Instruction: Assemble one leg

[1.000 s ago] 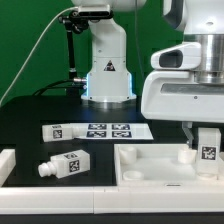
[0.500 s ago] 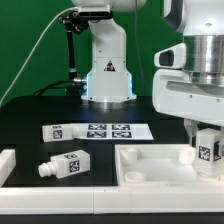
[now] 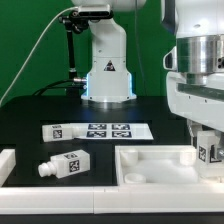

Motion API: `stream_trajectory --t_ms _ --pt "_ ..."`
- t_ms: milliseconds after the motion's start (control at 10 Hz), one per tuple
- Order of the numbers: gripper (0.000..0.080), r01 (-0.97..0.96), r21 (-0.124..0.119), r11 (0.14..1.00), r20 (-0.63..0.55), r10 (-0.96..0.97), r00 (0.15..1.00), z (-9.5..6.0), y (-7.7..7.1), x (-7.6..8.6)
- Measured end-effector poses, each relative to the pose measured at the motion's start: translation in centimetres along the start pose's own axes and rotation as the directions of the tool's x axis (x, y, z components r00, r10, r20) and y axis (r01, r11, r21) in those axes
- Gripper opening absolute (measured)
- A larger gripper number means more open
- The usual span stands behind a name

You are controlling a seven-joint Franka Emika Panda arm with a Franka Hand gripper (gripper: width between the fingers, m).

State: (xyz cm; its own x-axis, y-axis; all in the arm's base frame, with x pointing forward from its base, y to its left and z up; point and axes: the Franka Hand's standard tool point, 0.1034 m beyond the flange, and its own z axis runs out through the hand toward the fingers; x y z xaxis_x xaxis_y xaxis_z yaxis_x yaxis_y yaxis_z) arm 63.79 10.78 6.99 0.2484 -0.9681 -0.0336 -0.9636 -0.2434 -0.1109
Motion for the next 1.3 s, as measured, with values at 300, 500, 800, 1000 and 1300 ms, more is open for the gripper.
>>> stream_trajectory --t_ms 300,500,800,1000,1300 --pt "0.0627 0.54 -0.041 0.841 -0.012 -0.541 0.841 0.0 0.1 -0.9" --pt "0.0649 0.607 -0.008 0.795 -0.06 -0.607 0.793 -0.4 0.4 -1.1" --pt "0.0649 0.807 -0.044 0.589 -0.049 -0.808 0.588 -0.3 0.6 -0.9" --pt "0.0649 0.935 -0.076 0.348 -0.004 -0.937 0.348 -0.3 0.2 -1.1" --pt "0.0622 0.92 -0.076 0.384 -0.011 -0.923 0.384 -0.2 0.2 -1.0"
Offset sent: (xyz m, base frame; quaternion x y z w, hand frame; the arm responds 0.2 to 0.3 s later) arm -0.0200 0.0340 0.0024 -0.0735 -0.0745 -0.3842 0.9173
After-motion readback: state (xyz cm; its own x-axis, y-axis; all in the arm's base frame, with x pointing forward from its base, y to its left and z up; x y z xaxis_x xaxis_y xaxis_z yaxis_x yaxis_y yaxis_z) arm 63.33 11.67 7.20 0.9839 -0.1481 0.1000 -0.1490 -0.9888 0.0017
